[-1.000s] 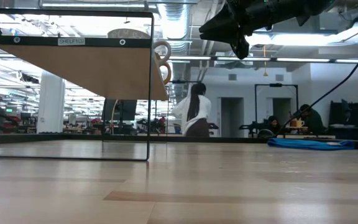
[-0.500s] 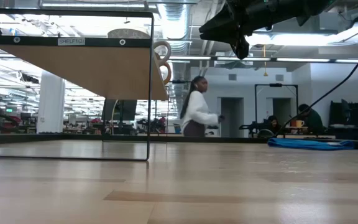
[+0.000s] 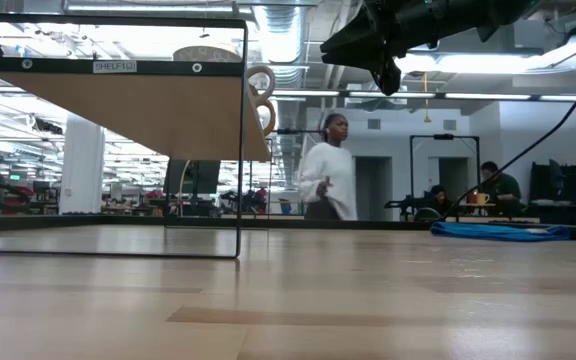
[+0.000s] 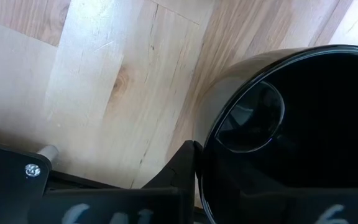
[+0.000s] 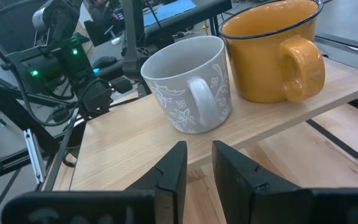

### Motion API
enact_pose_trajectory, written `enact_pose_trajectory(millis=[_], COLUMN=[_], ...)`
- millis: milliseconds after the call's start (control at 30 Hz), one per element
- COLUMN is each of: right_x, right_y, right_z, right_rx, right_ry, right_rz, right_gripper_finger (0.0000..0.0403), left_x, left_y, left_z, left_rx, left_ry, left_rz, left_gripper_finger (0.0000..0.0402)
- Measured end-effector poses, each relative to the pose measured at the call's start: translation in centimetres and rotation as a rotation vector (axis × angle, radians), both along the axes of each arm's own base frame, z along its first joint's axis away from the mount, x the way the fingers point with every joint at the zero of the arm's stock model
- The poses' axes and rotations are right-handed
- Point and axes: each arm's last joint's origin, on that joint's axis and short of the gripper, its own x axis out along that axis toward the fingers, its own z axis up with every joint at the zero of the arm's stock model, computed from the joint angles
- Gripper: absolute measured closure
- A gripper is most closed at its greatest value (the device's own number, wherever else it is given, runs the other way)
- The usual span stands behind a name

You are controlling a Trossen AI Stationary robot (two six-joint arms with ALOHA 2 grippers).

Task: Stack small to large cups/mugs on shelf
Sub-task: Put the black mug on the shelf

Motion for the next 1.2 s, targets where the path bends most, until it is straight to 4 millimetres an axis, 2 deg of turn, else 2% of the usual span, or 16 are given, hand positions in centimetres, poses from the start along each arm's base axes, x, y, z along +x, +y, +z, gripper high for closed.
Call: enact_pose_trajectory(millis=[567, 867, 1200], right_x=[0.0, -0.1, -0.1], right_y=[-0.5, -1.1, -1.1], right_z=[0.0, 0.0, 0.1], right_rx=[0.0, 0.0, 0.0], right_ry=[0.0, -0.001, -0.008], right_rz=[-0.016, -0.039, -0.038], right_gripper_finger=[0.0305, 0.0305, 0.0305], left_x=[0.1, 0.8, 0.7], left_y=[-0.1, -0.8, -0.9], left_z=[0.3, 2.8, 7.7], left_rx=[-0.008, -0.054, -0.069], left_ry=[0.0, -0.07, -0.076], left_rz=[0.017, -0.001, -0.057], left_gripper_finger=[0.0396, 0.0396, 0.0396])
